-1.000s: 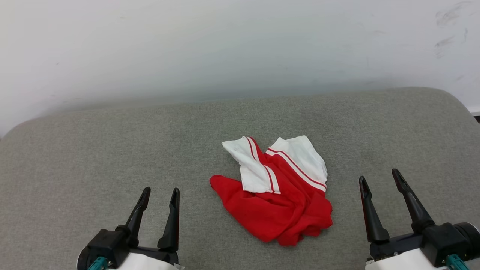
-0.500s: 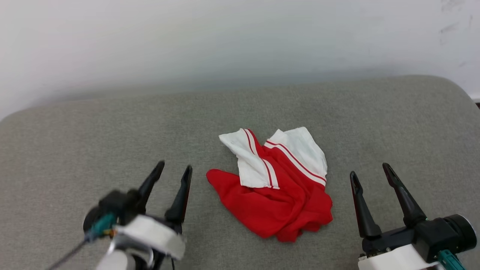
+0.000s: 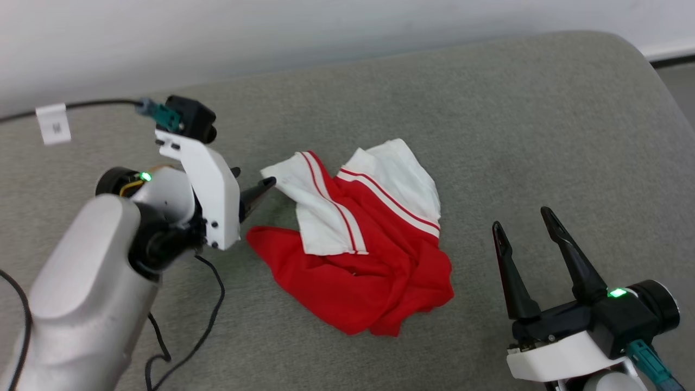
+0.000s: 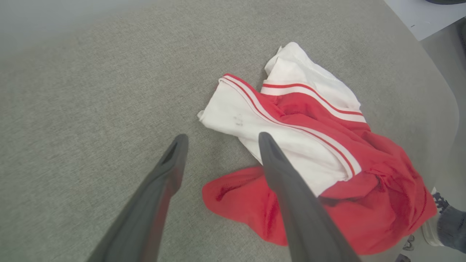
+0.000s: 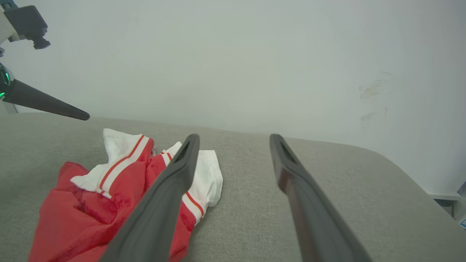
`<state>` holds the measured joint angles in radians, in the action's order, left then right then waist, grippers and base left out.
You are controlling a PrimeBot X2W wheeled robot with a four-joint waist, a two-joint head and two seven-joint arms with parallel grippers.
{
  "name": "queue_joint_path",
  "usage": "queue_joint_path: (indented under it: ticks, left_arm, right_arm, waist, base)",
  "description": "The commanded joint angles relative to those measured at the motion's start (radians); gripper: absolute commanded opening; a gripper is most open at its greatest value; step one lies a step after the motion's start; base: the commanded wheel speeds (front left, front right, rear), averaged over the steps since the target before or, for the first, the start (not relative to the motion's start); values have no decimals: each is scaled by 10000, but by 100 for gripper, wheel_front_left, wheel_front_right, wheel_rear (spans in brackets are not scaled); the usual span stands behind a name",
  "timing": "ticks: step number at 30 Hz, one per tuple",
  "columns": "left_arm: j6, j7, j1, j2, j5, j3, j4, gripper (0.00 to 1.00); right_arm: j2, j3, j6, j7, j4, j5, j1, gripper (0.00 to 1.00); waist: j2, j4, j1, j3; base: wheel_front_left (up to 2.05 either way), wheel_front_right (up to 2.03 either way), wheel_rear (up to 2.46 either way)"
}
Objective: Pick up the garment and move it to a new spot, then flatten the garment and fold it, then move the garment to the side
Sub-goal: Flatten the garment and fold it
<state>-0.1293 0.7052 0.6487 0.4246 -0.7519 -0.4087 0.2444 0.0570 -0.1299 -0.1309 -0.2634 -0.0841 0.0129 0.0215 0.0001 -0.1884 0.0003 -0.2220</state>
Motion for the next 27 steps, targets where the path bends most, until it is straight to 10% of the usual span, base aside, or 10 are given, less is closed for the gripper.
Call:
queue_joint_path:
  ticks: [1, 17, 18, 19, 27]
  left_arm:
    - [-9, 441, 382, 84, -240, -9, 198, 100]
    - [24, 2566, 2234, 200, 8, -1028, 1928, 100]
    - [21, 2585, 2226, 217, 2, -1091, 1994, 67]
    - [16, 2575, 2207, 217, -30, -1138, 2039, 9]
    - [5, 1957, 1987, 368, -339, -1042, 2125, 0]
  right_arm:
    - [-32, -43, 3, -20, -10, -13, 133, 100]
    - [-85, -640, 3, -20, 102, -481, 688, 100]
    - [-86, -655, 3, -20, 117, -532, 683, 100]
    - [-85, -661, 3, -20, 128, -563, 695, 100]
    - [-84, -502, 3, -20, 282, -497, 727, 100]
  waist:
    - [-1, -384, -3, -394]
    - [-1, -1308, -3, -1580]
    - [-1, -1333, -3, -1628]
    - [-1, -1350, -3, -1664]
    - [-1, -1076, -3, -1459]
  base:
    - [0, 0, 0]
    - [0, 0, 0]
    - [0, 0, 0]
    - [0, 0, 0]
    - [0, 0, 0]
